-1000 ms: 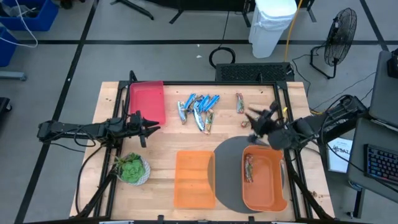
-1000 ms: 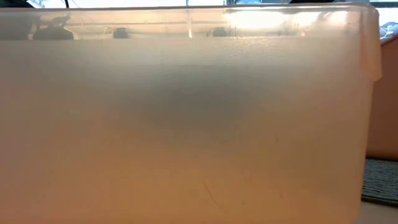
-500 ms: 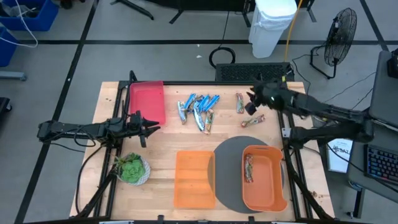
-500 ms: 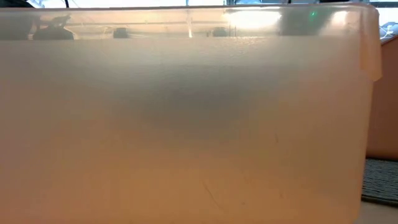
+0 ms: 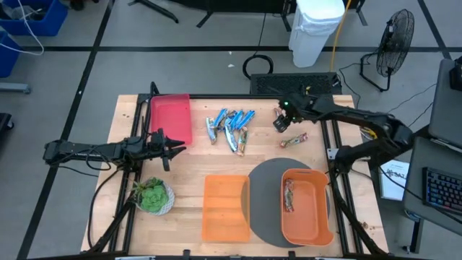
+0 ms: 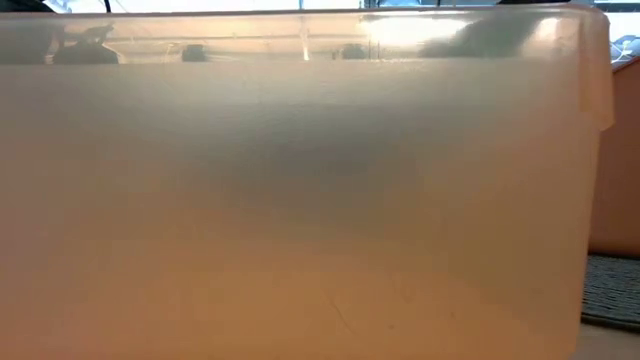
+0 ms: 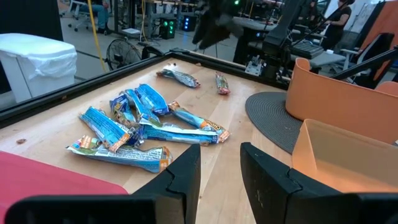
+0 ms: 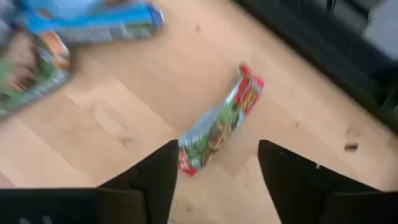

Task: Pick and place Granola Bars by type
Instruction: Put the top orange granola bar into the right orange bin

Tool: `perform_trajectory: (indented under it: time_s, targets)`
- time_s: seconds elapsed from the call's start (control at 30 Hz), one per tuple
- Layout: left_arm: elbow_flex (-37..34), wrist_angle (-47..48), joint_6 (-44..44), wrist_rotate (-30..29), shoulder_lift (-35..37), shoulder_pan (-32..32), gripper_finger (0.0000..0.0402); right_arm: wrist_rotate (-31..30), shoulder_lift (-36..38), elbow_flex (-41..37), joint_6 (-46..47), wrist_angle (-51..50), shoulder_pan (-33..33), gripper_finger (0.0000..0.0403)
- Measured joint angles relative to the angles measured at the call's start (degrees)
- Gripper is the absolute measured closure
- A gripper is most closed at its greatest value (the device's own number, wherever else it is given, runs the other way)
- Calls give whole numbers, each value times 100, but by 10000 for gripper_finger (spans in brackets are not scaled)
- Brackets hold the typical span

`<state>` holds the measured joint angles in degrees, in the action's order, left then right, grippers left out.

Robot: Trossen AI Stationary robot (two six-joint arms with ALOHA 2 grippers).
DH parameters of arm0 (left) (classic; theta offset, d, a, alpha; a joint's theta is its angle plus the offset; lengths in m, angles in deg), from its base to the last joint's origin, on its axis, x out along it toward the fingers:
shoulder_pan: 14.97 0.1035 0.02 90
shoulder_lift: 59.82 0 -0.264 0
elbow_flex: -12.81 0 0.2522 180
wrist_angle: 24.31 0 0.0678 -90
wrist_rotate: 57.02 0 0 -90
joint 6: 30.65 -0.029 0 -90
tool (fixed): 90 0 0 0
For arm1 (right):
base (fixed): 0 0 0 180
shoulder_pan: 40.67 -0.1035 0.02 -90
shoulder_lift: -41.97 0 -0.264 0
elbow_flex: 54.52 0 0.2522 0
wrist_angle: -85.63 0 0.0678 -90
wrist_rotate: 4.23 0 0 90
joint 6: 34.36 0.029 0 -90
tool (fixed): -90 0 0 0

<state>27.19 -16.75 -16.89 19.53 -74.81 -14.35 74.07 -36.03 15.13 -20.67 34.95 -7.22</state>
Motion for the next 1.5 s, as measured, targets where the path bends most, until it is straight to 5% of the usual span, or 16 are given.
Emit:
perform_trajectory:
  time_s: [0.37, 0.73, 1.5]
  targets:
    - [0, 0, 0, 0, -2, -1, 284, -22, -1399, 1092, 337, -434, 22, 160]
    - [-2, 0, 1, 0, -1, 0, 284, 1, -2247, 1218, 534, -452, 254, 167]
    - [-2, 0, 0, 0, -1, -2, 284, -46, -2471, 1214, 778, -544, 260, 199]
